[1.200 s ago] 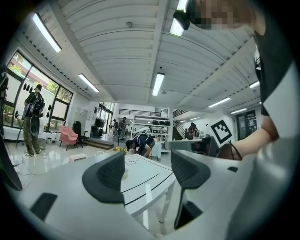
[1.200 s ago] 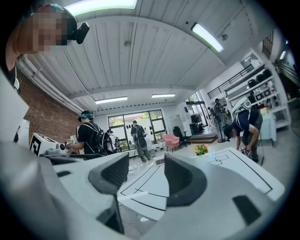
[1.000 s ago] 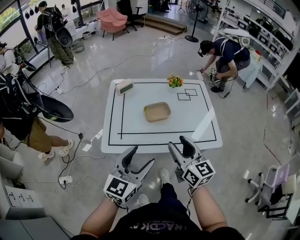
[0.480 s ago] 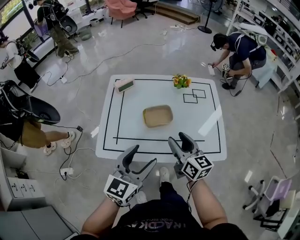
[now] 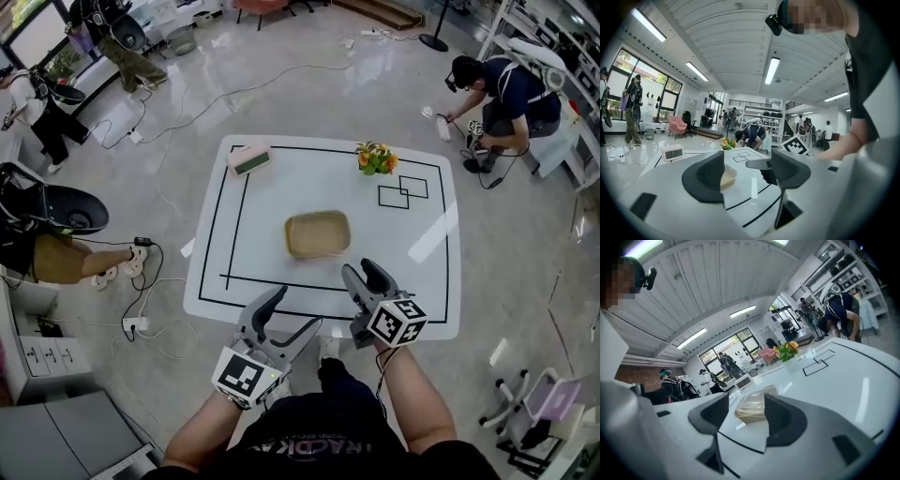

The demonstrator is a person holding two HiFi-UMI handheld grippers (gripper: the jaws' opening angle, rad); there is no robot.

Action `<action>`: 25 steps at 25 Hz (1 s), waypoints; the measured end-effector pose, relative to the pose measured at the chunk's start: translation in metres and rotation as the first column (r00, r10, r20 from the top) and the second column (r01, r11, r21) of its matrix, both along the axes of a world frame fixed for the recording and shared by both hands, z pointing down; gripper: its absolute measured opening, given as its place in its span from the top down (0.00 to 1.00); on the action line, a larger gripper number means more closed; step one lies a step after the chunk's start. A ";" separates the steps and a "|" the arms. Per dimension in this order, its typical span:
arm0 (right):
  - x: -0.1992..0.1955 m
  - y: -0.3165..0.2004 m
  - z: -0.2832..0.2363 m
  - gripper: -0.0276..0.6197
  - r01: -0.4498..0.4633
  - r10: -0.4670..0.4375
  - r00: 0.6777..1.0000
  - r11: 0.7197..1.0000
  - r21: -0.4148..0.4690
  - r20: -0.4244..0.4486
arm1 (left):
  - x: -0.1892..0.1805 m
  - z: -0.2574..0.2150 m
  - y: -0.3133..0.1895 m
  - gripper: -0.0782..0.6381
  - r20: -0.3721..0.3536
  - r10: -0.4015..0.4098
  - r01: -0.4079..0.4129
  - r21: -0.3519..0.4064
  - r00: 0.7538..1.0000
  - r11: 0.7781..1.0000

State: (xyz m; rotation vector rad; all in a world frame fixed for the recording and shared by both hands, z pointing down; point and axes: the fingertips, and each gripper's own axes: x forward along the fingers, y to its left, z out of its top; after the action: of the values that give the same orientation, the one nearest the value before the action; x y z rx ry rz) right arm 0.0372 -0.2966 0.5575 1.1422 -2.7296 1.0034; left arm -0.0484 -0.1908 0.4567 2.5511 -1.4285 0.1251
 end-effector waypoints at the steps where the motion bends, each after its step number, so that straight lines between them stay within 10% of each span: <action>1: 0.001 -0.005 0.006 0.62 -0.001 0.002 1.000 1.000 -0.021 0.005 | 0.001 0.002 -0.003 0.46 0.000 -0.005 0.005 -0.006 1.000 1.000; 25: -0.019 -0.058 0.084 0.62 0.098 -0.019 0.981 0.911 -0.400 0.195 | 0.005 0.028 -0.047 0.46 -0.024 -0.090 0.087 -0.101 0.996 0.991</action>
State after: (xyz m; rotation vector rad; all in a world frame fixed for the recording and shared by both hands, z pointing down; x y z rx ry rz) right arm 0.0180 -0.3544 0.6416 0.9277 -2.4787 1.6478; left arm -0.0436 -0.2378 0.4846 2.3961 -1.4834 0.1413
